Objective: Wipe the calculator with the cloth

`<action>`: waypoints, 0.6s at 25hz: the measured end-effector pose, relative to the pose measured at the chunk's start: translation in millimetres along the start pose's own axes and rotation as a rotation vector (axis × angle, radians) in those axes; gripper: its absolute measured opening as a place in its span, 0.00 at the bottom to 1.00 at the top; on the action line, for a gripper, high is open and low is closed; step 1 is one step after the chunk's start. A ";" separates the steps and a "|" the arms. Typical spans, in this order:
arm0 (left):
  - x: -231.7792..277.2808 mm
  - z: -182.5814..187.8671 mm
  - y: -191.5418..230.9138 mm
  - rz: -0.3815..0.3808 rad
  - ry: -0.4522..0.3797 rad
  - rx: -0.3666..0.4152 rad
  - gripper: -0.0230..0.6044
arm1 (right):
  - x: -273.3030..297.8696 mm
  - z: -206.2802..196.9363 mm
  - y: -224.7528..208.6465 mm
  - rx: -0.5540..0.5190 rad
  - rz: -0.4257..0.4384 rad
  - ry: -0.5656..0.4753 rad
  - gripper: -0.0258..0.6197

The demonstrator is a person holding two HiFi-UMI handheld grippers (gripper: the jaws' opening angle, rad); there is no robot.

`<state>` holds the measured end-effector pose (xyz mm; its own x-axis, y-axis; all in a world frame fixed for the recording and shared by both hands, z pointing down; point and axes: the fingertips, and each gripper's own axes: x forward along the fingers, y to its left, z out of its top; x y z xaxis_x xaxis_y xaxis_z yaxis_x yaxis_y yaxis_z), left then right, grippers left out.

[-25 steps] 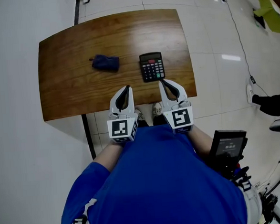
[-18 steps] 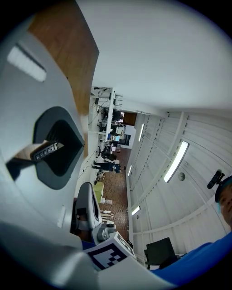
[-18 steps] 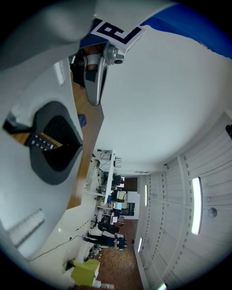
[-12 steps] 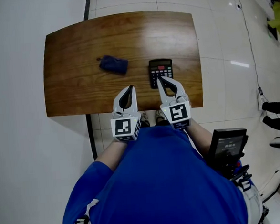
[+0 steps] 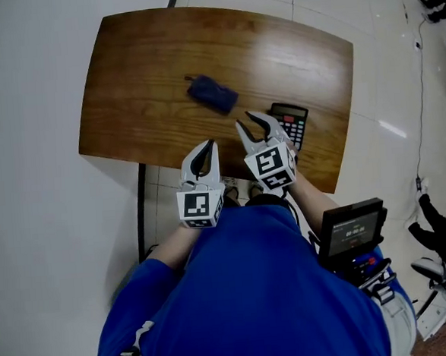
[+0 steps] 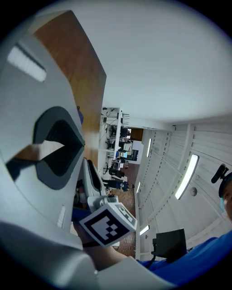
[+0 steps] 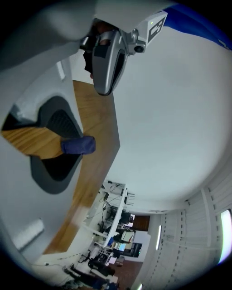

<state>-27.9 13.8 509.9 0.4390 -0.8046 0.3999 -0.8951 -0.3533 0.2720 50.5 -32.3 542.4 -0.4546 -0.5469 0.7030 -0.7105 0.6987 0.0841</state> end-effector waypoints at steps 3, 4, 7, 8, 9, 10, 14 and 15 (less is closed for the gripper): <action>-22.2 -5.7 2.0 0.048 0.008 0.000 0.05 | 10.9 -1.8 11.7 -0.064 0.032 0.040 0.24; -28.9 -5.4 2.9 0.060 0.011 -0.001 0.05 | 14.4 -1.4 14.6 -0.088 0.038 0.056 0.25; -47.1 -3.4 7.9 0.094 0.021 -0.005 0.05 | 28.6 0.8 22.3 -0.167 0.058 0.102 0.28; -53.1 -2.2 10.6 0.107 0.025 -0.006 0.05 | 34.4 1.3 24.5 -0.190 0.065 0.123 0.29; -59.0 -0.8 13.6 0.120 0.029 -0.009 0.05 | 40.3 2.2 26.2 -0.211 0.072 0.144 0.31; -64.8 1.1 16.9 0.134 0.033 -0.014 0.05 | 46.3 3.7 27.3 -0.233 0.076 0.165 0.33; -82.3 8.4 34.5 0.182 0.050 -0.031 0.05 | 73.2 4.9 28.4 -0.311 0.074 0.243 0.33; -82.9 5.1 38.7 0.191 0.052 -0.033 0.05 | 81.5 -0.5 26.9 -0.326 0.071 0.264 0.33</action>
<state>-99.3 64.5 482.8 0.2658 -0.8293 0.4916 -0.9598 -0.1801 0.2151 -5.4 -57.8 602.3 -0.3133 -0.3851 0.8681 -0.4562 0.8627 0.2181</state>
